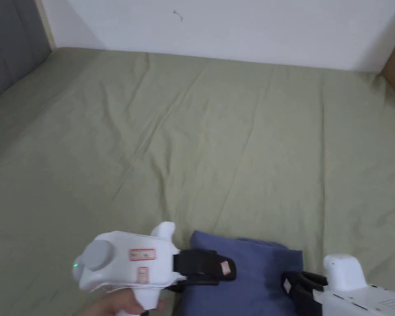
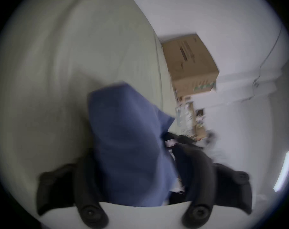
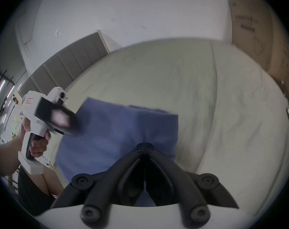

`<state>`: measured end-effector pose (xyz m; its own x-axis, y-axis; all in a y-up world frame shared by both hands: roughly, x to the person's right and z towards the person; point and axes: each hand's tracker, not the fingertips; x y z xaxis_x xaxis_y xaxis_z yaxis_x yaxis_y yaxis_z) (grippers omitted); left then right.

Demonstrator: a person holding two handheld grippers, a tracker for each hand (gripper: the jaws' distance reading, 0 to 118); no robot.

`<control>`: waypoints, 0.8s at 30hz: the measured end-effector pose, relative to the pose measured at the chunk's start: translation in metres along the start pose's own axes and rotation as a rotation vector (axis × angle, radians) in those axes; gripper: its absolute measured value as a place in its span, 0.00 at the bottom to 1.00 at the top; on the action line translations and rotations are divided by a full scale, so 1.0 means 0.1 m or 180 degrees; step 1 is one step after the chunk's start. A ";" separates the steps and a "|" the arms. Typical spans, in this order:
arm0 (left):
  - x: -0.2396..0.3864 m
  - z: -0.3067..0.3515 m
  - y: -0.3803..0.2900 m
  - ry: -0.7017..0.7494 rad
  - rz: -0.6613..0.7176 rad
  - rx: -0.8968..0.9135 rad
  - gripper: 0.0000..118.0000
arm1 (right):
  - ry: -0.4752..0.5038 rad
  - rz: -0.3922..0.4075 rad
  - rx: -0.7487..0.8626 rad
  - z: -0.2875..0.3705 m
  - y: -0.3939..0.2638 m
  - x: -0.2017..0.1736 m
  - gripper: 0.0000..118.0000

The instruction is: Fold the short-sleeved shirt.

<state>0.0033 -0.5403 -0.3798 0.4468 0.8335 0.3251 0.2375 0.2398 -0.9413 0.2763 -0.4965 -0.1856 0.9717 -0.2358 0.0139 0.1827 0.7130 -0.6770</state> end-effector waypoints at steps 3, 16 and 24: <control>0.33 -0.06 -0.12 0.0399 -0.0388 0.0030 0.22 | 0.0146 -0.0097 0.0175 0.23 0.08 -0.01 0.00; -0.40 1.95 0.62 0.2894 -0.1028 -0.0241 0.20 | 0.0224 0.0183 0.0344 0.93 0.15 -0.29 0.00; -1.20 3.11 0.97 0.5079 -0.1031 -0.0372 0.20 | 0.0351 0.0315 0.0276 0.99 0.12 -0.59 0.00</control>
<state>-0.2951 -0.4621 -0.5383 0.7388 -0.5902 0.3254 0.5208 0.1935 -0.8314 0.2360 -0.4086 -0.1213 0.9641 -0.2292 -0.1338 0.1038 0.7896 -0.6048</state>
